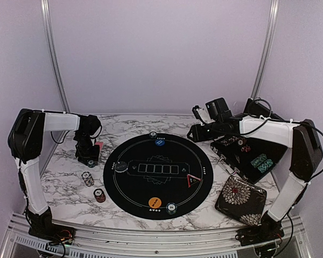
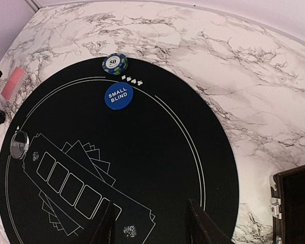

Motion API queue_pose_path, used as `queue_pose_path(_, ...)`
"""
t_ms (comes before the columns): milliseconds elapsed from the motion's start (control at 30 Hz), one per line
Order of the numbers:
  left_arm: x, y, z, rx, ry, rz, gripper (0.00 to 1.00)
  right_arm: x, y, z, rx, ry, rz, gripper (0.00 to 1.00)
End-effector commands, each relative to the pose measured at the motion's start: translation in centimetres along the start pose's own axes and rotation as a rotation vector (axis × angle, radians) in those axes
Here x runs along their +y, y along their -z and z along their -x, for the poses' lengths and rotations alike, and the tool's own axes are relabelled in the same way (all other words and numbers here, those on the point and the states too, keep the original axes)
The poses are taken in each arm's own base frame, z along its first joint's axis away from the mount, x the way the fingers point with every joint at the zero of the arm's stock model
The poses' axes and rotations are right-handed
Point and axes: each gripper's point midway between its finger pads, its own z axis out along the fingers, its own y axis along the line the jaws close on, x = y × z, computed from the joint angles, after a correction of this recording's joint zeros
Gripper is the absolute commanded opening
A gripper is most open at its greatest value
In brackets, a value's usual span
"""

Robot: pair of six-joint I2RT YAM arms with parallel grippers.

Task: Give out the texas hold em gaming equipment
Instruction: Pick up the poker chip from the center of the board.

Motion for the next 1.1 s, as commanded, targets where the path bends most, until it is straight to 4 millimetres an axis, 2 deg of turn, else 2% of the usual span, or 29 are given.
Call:
queue_pose_path(0,0.5,-0.6,-1.2,0.033,-0.022,0.035,0.49,0.0,0.3,1.6,-0.035,0.002,0.009,0.44)
queue_pose_path(500,0.6,0.5,-1.4,0.012,-0.032,0.038,0.4,0.1,0.3,1.6,-0.037,0.0,0.013,0.44)
queue_pose_path(1067,-0.7,1.6,-1.1,-0.018,-0.048,0.027,0.39,0.1,0.5,1.7,-0.038,0.0,0.011,0.44)
